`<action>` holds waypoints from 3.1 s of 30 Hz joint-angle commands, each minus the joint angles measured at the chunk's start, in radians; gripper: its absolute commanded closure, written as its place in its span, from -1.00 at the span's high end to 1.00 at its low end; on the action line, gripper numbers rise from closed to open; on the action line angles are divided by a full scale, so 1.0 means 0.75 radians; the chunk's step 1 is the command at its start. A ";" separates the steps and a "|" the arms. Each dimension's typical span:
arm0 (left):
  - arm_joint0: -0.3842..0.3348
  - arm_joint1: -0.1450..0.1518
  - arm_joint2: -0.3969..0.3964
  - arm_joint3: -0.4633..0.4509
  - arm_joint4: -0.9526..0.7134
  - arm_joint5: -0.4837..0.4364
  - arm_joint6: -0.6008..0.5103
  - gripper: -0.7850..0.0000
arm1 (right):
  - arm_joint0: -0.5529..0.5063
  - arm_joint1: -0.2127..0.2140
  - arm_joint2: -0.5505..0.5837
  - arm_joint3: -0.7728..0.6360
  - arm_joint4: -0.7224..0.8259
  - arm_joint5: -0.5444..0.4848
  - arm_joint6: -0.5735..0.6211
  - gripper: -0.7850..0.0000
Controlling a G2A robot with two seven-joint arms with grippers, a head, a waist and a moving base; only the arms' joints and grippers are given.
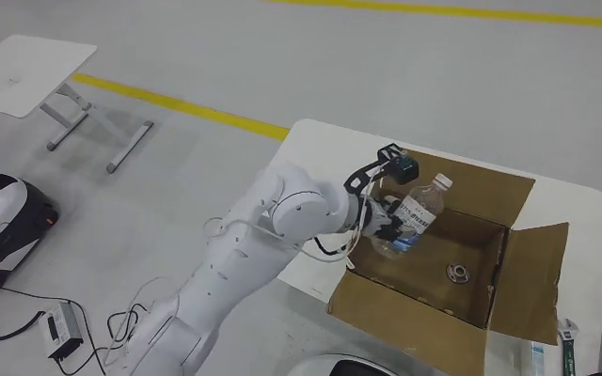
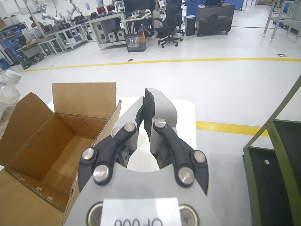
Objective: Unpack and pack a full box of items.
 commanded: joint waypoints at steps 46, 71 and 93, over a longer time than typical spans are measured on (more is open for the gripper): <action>-0.250 -0.096 0.371 0.524 -0.146 0.536 -0.031 -1.00 | 0.000 0.000 0.000 0.000 0.000 0.000 0.000 -1.00; -0.280 -0.091 0.417 0.515 -0.067 0.500 0.010 1.00 | 0.000 0.000 0.000 0.000 0.000 0.000 0.000 -1.00; 0.002 0.029 0.145 -0.050 0.320 0.368 -0.013 1.00 | 0.064 0.060 0.016 0.116 -0.436 -0.138 0.728 -1.00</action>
